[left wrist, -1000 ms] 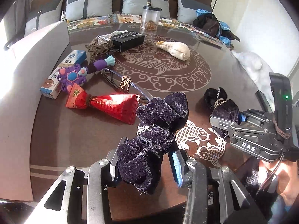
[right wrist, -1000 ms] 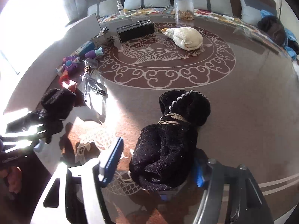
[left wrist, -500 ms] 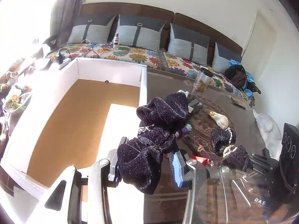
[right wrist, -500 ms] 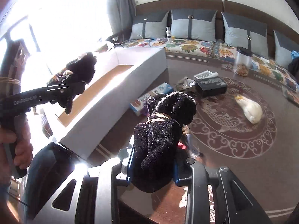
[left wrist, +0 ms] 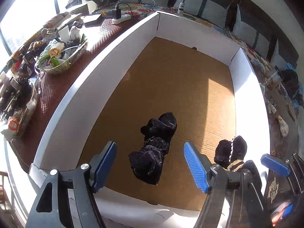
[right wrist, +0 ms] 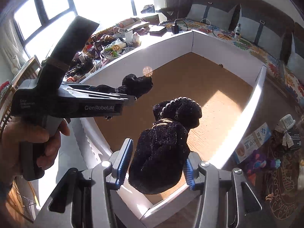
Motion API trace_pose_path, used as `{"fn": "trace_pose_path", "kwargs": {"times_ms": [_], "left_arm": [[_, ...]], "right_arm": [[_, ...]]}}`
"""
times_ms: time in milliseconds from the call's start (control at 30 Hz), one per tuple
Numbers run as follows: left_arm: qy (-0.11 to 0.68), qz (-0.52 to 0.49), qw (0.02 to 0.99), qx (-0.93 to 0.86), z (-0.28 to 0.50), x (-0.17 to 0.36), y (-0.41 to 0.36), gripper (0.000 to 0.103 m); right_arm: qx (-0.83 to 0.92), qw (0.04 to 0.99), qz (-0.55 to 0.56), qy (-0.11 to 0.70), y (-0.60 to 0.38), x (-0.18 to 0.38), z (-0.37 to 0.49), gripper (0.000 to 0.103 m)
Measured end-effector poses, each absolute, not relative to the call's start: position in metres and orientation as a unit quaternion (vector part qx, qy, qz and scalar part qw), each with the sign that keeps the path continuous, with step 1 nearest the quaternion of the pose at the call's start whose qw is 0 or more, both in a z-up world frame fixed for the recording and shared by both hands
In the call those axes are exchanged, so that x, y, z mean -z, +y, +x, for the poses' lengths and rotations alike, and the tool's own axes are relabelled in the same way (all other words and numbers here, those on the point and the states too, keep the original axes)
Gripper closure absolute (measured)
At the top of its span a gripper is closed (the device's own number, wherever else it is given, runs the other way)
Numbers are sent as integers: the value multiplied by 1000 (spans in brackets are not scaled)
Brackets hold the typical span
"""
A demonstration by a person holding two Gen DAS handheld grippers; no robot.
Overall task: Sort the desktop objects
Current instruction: 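Lower the socks into the white box and open both grippers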
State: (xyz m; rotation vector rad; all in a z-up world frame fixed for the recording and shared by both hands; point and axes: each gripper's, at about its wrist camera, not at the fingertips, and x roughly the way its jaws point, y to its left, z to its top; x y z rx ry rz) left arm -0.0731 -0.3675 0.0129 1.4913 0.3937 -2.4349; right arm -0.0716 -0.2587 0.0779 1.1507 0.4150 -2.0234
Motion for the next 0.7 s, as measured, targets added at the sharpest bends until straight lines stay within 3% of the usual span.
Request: {"fn": "trace_pose_path", "kwargs": {"times_ms": [67, 367, 500, 700], "left_arm": [[133, 502, 144, 842, -67, -16, -372, 11], [162, 452, 158, 863, -40, -39, -356, 11], [154, 421, 134, 884, -29, -62, -319, 11], [126, 383, 53, 914, -19, -95, -230, 11]], "right_arm": [[799, 364, 441, 188, -263, -74, -68, 18], [843, 356, 367, 166, -214, -110, -51, 11], [875, 331, 324, 142, -161, -126, -46, 3], [912, 246, 304, 122, -39, -102, -39, 1]]}}
